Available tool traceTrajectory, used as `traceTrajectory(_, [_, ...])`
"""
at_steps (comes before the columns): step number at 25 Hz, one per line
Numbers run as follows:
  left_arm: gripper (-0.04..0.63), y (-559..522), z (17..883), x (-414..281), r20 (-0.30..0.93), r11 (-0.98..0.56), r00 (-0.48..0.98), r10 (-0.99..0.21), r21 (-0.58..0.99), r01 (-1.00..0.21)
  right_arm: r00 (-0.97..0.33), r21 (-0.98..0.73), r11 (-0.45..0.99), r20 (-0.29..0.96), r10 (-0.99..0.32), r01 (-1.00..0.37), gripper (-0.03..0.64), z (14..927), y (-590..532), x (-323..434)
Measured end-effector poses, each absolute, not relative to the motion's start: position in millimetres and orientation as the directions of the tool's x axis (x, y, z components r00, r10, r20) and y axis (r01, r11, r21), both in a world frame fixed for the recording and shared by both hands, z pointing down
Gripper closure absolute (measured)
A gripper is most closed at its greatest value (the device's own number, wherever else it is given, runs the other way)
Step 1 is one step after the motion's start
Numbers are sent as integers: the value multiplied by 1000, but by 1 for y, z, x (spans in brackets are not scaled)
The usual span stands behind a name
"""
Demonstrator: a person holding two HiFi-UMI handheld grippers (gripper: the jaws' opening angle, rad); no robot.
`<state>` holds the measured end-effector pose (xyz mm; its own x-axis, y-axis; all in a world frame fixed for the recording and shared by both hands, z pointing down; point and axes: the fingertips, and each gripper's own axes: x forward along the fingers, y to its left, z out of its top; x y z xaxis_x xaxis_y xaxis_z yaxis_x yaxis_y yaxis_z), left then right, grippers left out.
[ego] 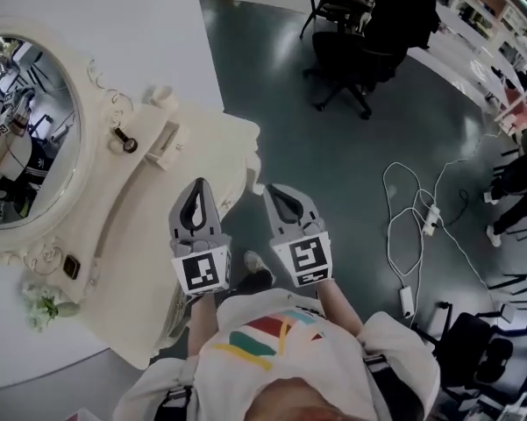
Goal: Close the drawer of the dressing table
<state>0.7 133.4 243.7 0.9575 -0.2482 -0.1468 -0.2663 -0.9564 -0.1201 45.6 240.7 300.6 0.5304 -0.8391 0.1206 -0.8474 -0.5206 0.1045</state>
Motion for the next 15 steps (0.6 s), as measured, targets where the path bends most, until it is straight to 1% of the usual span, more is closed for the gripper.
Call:
traceTrajectory(5, [589,51,233,20,-200,-911,903,-381,-88,-403,419,97,-410,108,-901,-907,617,292,158,82])
traceTrajectory(8, [589,20,241,19,-171,-883,882,-440,-94,-459,362,99,-352,108,-926,-931,617,287,123,92])
traceTrajectory(15, [589,-34,245,-32,-152,-731,733,-663,-80,-678,167,113,-155,103,-981,-981,617,282,48,73])
